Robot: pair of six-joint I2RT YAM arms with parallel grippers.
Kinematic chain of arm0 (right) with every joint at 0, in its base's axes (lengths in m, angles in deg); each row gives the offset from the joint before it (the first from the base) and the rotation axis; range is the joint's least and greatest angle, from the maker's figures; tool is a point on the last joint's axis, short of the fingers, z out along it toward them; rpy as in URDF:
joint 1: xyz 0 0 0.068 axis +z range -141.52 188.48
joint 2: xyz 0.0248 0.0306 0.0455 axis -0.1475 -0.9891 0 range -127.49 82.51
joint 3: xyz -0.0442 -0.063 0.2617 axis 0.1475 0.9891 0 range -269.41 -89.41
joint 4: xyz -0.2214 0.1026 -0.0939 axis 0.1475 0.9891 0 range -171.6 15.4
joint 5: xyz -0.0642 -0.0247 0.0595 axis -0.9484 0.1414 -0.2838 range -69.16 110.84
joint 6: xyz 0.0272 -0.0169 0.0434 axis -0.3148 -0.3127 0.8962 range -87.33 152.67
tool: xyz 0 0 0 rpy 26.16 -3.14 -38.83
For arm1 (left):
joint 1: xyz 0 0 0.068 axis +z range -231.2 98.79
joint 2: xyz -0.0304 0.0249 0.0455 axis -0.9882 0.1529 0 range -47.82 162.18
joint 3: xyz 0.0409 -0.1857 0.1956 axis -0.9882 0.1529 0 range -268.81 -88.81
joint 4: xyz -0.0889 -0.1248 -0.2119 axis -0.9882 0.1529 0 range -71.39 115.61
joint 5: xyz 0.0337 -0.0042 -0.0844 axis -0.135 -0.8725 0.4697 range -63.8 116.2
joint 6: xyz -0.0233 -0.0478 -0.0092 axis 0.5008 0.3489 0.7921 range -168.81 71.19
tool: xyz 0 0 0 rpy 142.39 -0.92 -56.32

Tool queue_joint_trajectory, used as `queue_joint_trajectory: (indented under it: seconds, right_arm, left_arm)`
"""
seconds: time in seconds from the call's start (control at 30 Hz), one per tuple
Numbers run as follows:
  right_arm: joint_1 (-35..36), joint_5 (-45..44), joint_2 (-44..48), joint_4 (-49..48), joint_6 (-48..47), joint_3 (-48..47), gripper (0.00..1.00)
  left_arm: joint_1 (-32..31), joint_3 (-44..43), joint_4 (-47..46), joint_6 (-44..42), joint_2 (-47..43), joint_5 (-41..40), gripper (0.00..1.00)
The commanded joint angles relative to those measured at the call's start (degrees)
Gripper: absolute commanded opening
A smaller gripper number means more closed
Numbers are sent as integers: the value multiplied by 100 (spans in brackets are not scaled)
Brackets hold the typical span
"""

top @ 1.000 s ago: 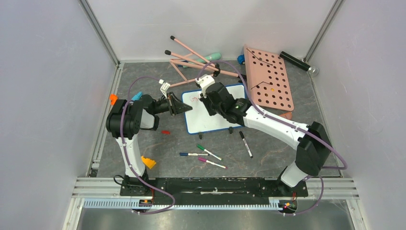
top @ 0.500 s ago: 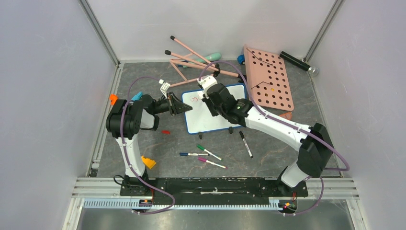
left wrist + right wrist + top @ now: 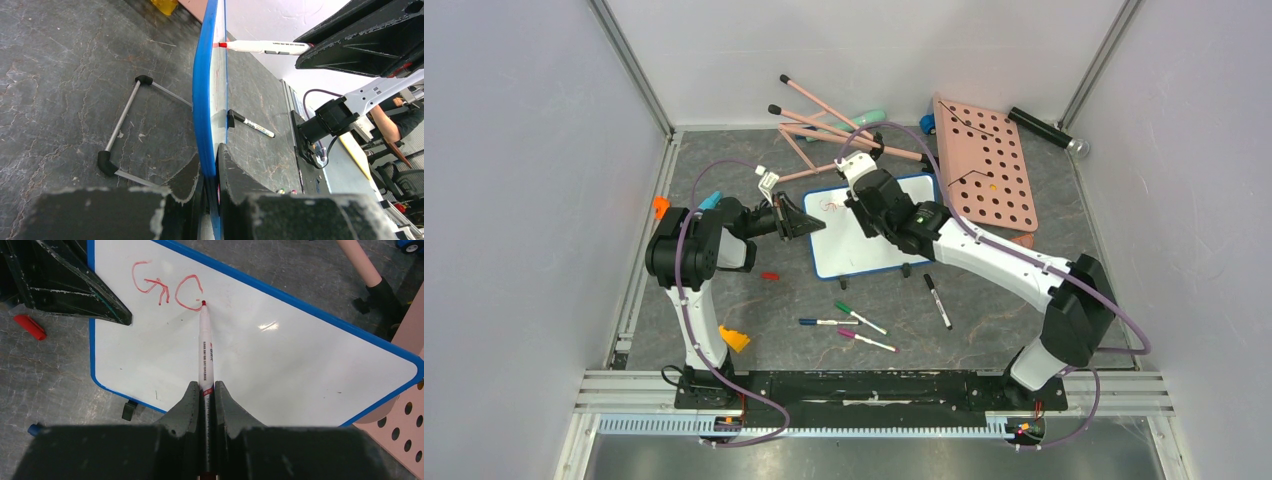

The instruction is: Write a sentence on the whiteboard

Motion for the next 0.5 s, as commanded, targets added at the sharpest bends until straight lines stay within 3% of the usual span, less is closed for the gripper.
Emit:
queue_joint_trajectory:
  seconds: [0.0,0.47]
  right_arm:
    - [-94,-201,-159,-65,-19,-275,0]
    - [-101,-125,-332,-151,-39,-523,0]
  left_arm:
    - [87,-31,-385,-594,68,-215,2]
    - [92,-30,-385,-595,70,-215,2]
